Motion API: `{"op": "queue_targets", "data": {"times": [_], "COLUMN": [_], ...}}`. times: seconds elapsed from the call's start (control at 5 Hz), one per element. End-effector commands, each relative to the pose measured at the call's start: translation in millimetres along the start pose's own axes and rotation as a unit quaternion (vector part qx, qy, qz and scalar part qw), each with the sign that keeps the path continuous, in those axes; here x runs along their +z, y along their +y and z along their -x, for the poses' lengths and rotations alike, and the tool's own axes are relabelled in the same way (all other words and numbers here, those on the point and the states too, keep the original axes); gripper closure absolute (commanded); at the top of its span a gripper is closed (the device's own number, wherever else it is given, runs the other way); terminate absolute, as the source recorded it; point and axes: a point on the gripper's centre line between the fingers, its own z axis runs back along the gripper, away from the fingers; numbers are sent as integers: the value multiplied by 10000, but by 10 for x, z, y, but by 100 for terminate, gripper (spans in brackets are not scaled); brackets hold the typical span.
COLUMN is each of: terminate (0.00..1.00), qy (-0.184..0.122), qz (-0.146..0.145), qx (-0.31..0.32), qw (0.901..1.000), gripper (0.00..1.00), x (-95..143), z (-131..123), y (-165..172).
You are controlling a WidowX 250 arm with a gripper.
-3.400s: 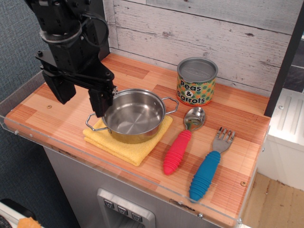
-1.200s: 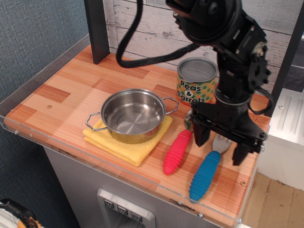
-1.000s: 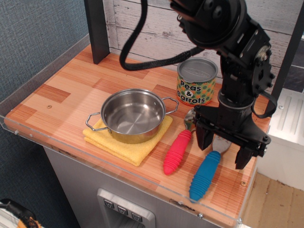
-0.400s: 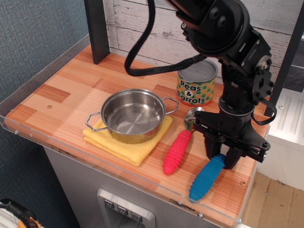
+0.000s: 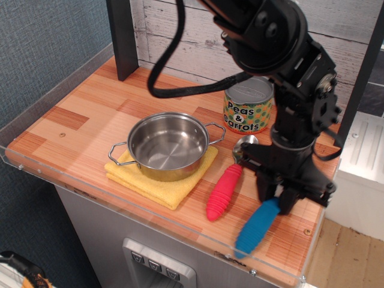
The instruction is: Move the blue fork to the other side of the silver pan.
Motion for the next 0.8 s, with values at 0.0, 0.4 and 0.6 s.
{"op": "queue_targets", "data": {"times": [0.0,0.4,0.6], "terminate": [0,0,0], "qy": [-607,-425,-112], "qz": [252,-78,-351], "qx": [108,560,782], "qw": [9978,9975,9963], "gripper": [100,100,100], "x": [601,867,972], "z": [10,161,261], "y": [222,725,1065]}}
